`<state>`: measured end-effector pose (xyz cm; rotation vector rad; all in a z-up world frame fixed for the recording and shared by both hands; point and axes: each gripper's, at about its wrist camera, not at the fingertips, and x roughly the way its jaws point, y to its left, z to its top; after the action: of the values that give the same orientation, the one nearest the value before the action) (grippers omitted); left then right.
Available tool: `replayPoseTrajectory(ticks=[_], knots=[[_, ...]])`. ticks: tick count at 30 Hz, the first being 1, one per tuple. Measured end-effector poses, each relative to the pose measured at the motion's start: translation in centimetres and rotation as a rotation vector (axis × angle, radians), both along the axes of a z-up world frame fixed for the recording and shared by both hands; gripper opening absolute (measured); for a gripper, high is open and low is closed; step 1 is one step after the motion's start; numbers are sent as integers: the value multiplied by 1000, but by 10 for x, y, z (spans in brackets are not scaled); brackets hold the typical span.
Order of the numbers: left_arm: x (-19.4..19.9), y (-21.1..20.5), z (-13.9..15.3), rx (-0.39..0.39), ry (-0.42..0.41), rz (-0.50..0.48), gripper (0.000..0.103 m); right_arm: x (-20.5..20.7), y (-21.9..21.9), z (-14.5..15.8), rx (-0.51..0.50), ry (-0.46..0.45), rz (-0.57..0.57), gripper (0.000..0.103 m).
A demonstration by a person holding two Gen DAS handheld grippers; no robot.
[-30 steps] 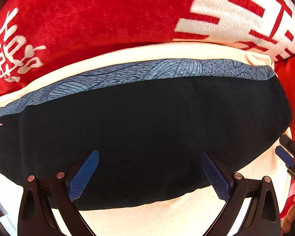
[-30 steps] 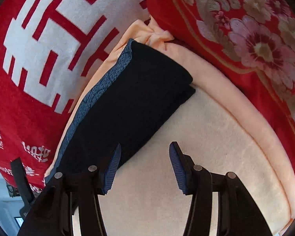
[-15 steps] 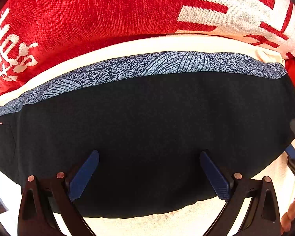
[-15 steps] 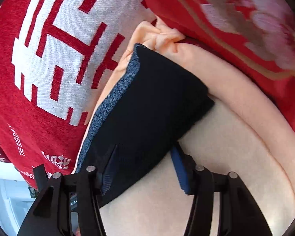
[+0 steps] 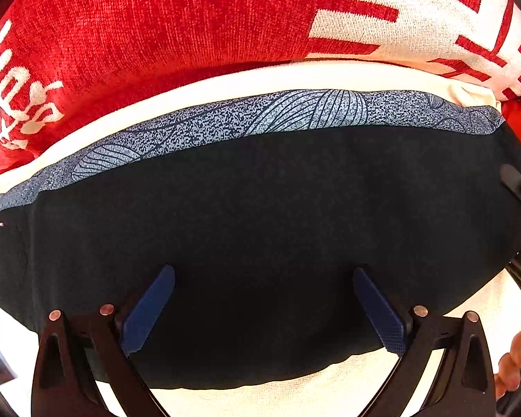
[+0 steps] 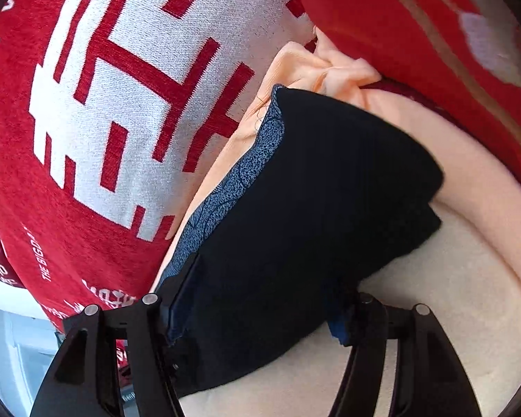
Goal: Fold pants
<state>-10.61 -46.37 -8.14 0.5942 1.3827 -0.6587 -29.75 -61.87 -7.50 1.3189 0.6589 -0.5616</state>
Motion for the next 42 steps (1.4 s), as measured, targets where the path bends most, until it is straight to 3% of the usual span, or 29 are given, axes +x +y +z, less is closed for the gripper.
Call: replayPoseTrajectory(ticks=[1, 2, 4, 8, 10, 12, 14, 18, 28, 36, 42], knots=[[0, -1, 4, -2, -12, -3, 103, 3, -1, 0, 10, 38, 2, 44], [0, 0, 9, -13, -36, -5, 90, 4, -3, -2, 27, 57, 4, 17], [2, 2, 23, -66, -43, -13, 73, 1, -2, 1, 49, 22, -8, 17], [0, 1, 39, -177, -6, -33, 73, 1, 5, 22, 9, -26, 15, 16], [-10, -5, 31, -171, -18, -98, 73, 3, 11, 36, -16, -56, 26, 16], [-15, -5, 11, -158, 50, -113, 73, 7, 16, 48, -43, -67, 42, 16], [-21, -3, 9, -192, -2, -130, 74, 16, 24, 57, -66, -64, 70, 15], [-12, 5, 10, -230, 33, -108, 74, 35, 37, 76, -138, -32, 111, 16], [7, 31, 20, -288, 91, -205, 74, 100, 104, 126, -325, 104, 216, 16], [92, 160, 62, -315, 61, -54, 74, 197, 200, 147, -532, 299, 385, 17], [172, 268, 52, -232, 36, 70, 74, 286, 298, 93, -660, 533, 600, 24]])
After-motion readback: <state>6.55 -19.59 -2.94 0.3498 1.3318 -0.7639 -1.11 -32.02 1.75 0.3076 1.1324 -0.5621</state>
